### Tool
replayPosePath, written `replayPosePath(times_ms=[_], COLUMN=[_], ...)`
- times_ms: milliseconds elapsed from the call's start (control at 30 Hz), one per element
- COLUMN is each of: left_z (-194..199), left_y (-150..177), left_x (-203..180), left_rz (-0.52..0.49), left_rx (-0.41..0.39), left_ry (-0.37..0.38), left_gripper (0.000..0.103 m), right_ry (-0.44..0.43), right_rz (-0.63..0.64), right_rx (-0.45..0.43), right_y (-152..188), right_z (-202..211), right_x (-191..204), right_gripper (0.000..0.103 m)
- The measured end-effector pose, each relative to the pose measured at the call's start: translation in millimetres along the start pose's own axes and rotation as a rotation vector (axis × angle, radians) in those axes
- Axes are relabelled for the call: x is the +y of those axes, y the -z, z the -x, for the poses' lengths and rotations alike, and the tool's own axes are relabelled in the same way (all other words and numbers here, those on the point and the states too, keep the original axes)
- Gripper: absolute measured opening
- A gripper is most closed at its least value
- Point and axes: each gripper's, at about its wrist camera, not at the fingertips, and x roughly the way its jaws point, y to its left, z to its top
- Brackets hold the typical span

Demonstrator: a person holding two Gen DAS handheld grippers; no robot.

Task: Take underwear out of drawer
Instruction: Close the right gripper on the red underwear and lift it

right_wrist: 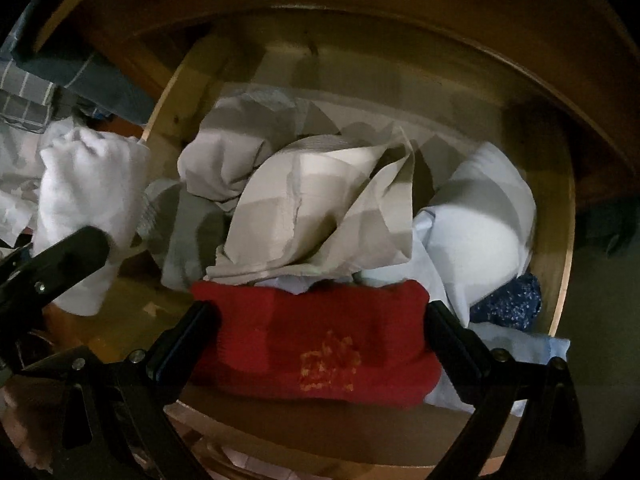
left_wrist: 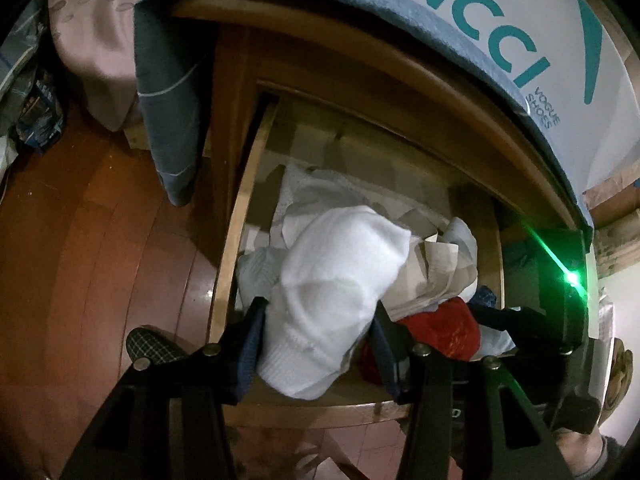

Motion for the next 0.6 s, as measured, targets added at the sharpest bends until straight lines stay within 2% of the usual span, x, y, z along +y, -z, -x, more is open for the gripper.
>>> replayPosePath(times_ms=[233,333,433,500,600], left_z=[-4,-5,-6,-6,-5], left_y=[-1,-2,-2,-3,-2], left_x=[1,1,5,5,3], left_rz=[0.016,0.021,0.039,0.038,0.021], left_rx=[0.009,0.014,0.022,0.019,0.006], left_ry=[-0.001,-0.009,0.001,0.001,-0.013], left_gripper=[0.05,0.05,0.05,0.05,0.05], right_ry=[0.006,0.022,0.051,0.082,0.096], right_rz=[-0.053,-0.045,-0.022,-0.002,0.02], right_rx=[0.044,0.046,0.022,0.005,-0.008], right_y=[-6,-9,-10,-10,-10], right_z=[-10,-8,-1,5,9], right_x=[-3,-1,4,8,11], right_gripper=[0.103,0.099,0.082,0.066,0.056])
